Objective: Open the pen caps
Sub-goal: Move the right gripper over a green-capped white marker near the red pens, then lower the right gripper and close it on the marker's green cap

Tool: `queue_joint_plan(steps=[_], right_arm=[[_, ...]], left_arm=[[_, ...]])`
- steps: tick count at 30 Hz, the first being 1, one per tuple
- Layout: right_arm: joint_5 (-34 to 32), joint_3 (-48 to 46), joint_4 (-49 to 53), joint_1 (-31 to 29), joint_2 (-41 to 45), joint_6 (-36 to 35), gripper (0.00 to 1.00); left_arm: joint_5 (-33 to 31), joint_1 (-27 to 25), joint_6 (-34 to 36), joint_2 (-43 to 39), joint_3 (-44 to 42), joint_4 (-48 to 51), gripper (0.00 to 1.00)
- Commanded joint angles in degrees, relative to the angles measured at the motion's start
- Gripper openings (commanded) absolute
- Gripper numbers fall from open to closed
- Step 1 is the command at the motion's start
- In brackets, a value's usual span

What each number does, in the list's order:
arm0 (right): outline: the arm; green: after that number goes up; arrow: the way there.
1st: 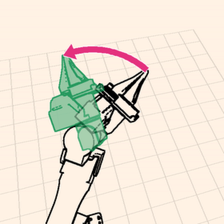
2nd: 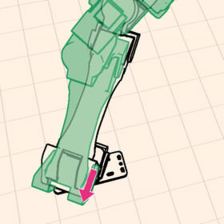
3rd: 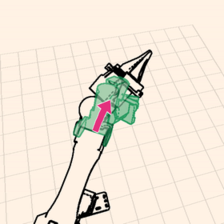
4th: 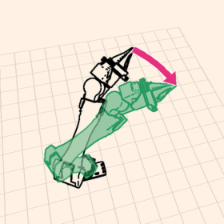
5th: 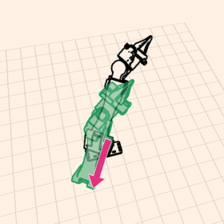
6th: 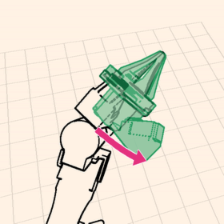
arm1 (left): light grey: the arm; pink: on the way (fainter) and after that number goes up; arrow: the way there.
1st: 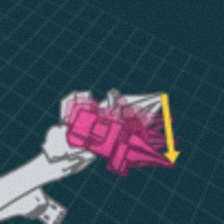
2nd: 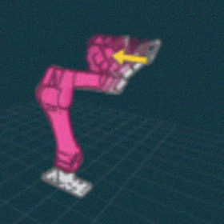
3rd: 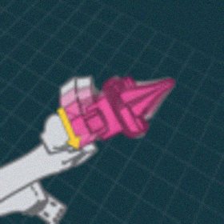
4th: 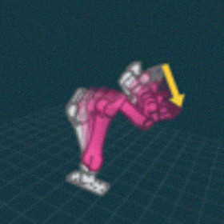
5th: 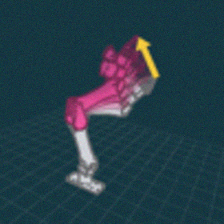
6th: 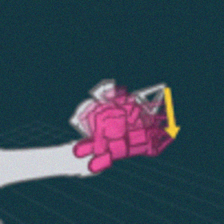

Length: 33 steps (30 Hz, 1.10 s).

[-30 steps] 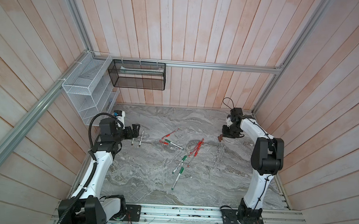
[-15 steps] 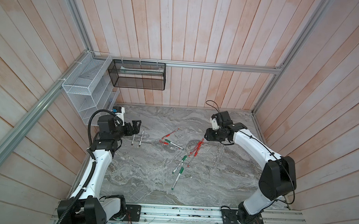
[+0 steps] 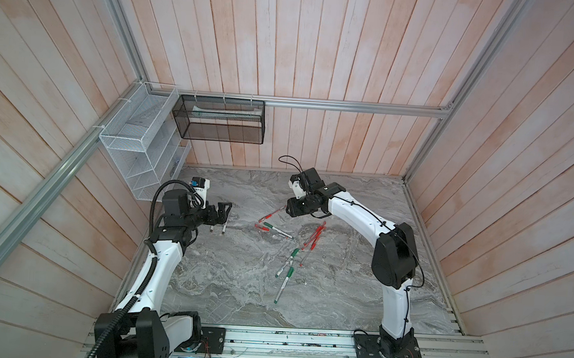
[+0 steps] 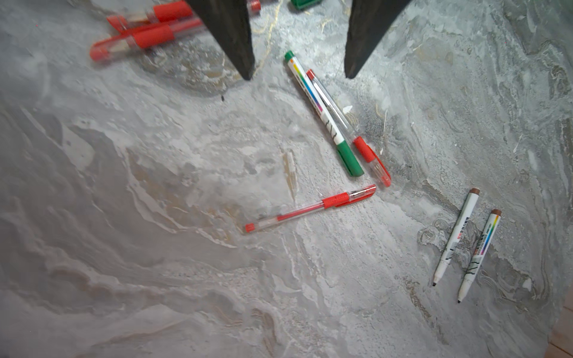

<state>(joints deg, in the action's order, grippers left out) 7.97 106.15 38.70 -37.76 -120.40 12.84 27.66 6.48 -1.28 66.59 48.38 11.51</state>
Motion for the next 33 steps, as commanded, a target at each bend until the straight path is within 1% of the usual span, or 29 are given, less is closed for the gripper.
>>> queue_joint_plan(steps=[1,4,7,12,15,18,22,26,30,33], right_arm=[[0.9,5.34,2.58,-1.92,-4.49,-1.8,0.48],[0.6,12.3,5.67,-3.27,-9.98,-2.35,0.46],[-0.12,16.91,6.51,-4.79,-14.13,-3.67,0.45],[0.38,27.32,11.71,-5.38,-21.98,-4.29,0.43],[0.43,28.04,11.77,-5.65,-23.92,-4.84,0.42],[1.08,29.2,13.04,-5.92,-25.47,-5.1,0.41],[1.17,26.4,11.53,-6.01,-25.47,-5.55,0.39],[2.06,27.95,12.51,-6.1,-26.81,-5.46,0.39],[2.08,26.71,10.83,-6.11,-27.05,-5.57,0.39],[2.66,30.31,13.29,-6.19,-28.77,-5.19,0.37]], left_arm=[[0.8,0.33,1.85,-0.19,-1.21,-0.77,1.0],[0.83,0.64,1.54,0.21,-0.52,-0.17,1.0],[1.07,0.66,1.54,-0.44,-1.65,-1.38,1.0],[0.61,1.25,2.0,-0.49,-1.36,-0.45,1.0],[1.2,1.25,1.88,-0.9,-2.06,-1.59,1.0],[1.79,1.48,1.71,-0.51,-1.46,-0.61,1.0],[1.61,1.54,1.51,-0.65,-2.21,-2.01,1.0],[1.56,1.86,1.44,-0.34,-1.34,-0.61,1.0],[1.79,1.86,1.04,-0.75,-2.06,-1.82,1.0],[1.71,2.04,1.15,-0.67,-1.29,-0.46,1.0]])
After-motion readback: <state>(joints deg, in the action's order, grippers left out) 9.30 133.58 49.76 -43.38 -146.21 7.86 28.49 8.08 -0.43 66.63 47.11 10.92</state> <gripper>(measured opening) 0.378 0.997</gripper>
